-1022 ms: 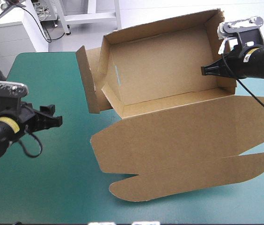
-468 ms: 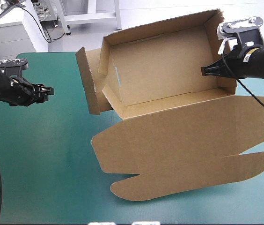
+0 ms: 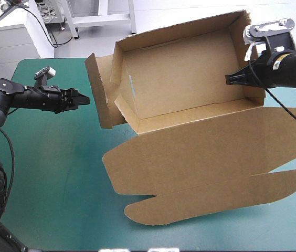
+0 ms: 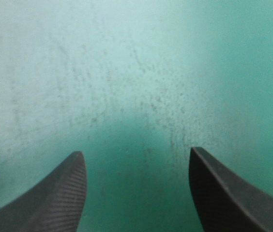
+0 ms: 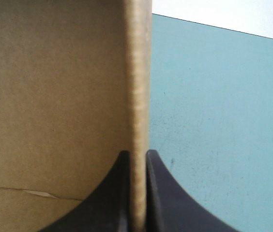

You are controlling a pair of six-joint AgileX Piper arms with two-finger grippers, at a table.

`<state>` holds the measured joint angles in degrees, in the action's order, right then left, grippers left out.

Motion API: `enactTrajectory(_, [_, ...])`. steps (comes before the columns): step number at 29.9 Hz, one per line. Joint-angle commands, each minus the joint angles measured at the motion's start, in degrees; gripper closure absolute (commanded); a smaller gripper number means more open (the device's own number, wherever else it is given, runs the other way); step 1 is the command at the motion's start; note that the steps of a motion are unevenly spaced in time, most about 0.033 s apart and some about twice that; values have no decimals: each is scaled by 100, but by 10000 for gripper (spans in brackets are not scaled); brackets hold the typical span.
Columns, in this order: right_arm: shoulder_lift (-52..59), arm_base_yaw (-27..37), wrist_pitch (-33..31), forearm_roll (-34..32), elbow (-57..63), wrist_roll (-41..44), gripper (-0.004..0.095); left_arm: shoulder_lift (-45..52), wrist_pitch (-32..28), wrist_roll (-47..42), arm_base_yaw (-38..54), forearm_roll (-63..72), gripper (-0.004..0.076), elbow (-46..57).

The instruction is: Fold the box

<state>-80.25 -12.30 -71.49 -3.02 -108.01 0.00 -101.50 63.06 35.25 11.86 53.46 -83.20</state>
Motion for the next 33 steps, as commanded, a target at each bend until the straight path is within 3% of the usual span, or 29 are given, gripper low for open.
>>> enactTrajectory(1, [173,22,-19,-14,-153,0,927,192,-39,466,-74,1107,286,15])
enactTrajectory(13, [-127,22,-11,-14,-153,0,927,215,-364,1065,-1441,1751,286,26])
enactTrajectory(27, [-673,22,111,32,-164,0,927,1366,-136,1158,-1489,2212,337,26])
enactTrajectory(33, [-821,22,160,87,-164,0,927,1496,296,1146,-1489,2512,336,26])
